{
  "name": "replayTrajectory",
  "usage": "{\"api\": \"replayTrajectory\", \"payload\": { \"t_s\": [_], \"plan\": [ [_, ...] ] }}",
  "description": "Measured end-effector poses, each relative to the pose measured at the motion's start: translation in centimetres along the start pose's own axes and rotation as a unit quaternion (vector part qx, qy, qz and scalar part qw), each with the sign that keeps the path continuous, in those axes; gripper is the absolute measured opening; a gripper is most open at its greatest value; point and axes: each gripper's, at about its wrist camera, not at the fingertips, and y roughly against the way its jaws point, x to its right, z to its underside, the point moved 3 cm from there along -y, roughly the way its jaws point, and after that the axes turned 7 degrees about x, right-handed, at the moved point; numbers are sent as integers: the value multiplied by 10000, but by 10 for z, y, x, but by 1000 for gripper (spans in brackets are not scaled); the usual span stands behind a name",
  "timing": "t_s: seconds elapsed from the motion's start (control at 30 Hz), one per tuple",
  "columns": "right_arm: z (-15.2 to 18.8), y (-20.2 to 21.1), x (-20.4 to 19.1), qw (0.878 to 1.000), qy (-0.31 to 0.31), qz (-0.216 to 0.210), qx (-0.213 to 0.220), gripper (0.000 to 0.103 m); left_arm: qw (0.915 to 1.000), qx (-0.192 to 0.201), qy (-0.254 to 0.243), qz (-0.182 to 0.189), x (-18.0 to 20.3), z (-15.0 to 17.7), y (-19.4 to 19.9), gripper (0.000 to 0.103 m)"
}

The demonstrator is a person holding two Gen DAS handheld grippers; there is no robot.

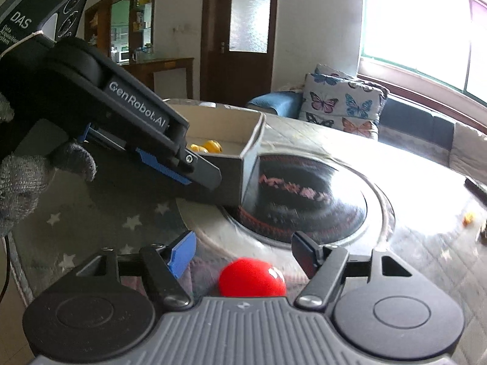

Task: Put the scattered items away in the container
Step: 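Lower the left gripper onto the red ball and close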

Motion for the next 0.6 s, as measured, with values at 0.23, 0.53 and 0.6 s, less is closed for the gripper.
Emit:
{"api": "replayTrajectory", "payload": {
  "t_s": [0.23,0.53,0.6],
  "plan": [
    [18,1,10,9995,-250,145,-134,75,9998,-163,-11,82,12,9,-12,32],
    [36,-3,14,9984,-449,102,-335,75,9988,-443,-2,196,24,22,-32,32],
    [38,-3,13,9983,-473,105,-330,73,9986,-476,24,208,26,23,-35,32]
  ]
}}
